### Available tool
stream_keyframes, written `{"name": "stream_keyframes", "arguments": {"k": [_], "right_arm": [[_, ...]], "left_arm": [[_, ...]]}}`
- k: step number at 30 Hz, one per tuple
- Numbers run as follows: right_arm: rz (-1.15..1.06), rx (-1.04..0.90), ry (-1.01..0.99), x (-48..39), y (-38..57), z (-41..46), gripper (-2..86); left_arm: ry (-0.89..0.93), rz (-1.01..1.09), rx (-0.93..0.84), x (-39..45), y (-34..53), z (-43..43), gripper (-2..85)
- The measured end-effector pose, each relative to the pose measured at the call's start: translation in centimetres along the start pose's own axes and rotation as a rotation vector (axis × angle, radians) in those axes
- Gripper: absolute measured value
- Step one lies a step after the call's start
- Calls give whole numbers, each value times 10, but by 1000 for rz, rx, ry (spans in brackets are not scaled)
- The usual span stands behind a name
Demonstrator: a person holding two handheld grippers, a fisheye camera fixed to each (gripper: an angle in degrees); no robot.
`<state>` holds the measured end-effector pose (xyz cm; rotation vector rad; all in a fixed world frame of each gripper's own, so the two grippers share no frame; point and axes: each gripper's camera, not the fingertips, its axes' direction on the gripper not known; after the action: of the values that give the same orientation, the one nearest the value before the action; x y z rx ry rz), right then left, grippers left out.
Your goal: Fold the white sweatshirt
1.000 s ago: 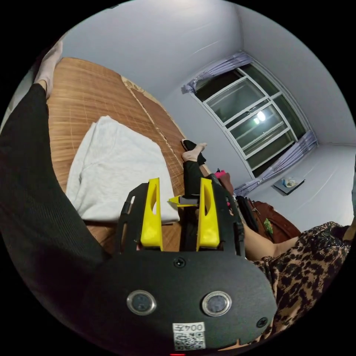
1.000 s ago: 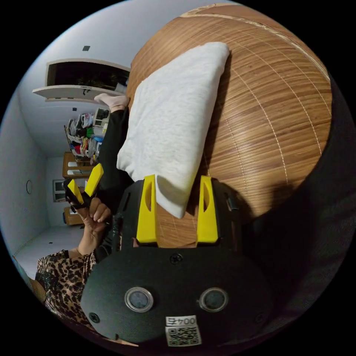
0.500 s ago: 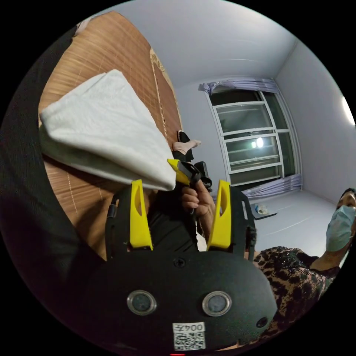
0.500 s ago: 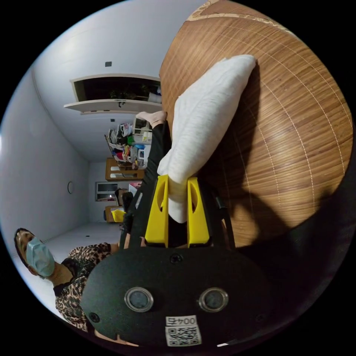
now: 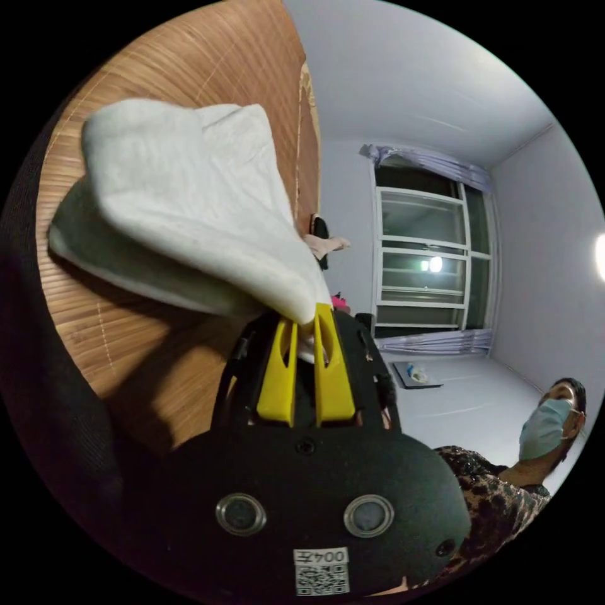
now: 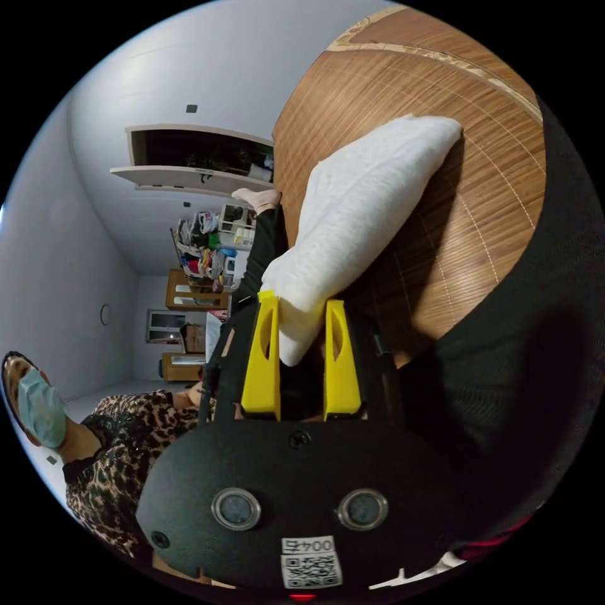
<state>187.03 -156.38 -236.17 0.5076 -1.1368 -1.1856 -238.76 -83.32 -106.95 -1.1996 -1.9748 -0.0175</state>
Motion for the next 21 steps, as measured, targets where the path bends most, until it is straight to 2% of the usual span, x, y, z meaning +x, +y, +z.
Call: {"name": "stream_keyframes", "arguments": {"k": [7, 11, 16, 19, 21], "right_arm": [[107, 123, -53, -21, 37, -36, 194], [205, 155, -175, -20, 40, -31, 225], [296, 137, -175, -30, 43, -13, 182], [241, 158, -112, -66, 52, -17, 123], [124, 206, 5, -122, 69, -35, 102]], "left_arm": [[23, 6, 14, 2, 1, -13, 47], [4, 30, -5, 2, 11, -17, 44], [-57, 67, -46, -9, 26, -10, 43], [-80, 113, -61, -10, 33, -4, 44], [-95, 200, -95, 8, 39, 5, 45]]}}
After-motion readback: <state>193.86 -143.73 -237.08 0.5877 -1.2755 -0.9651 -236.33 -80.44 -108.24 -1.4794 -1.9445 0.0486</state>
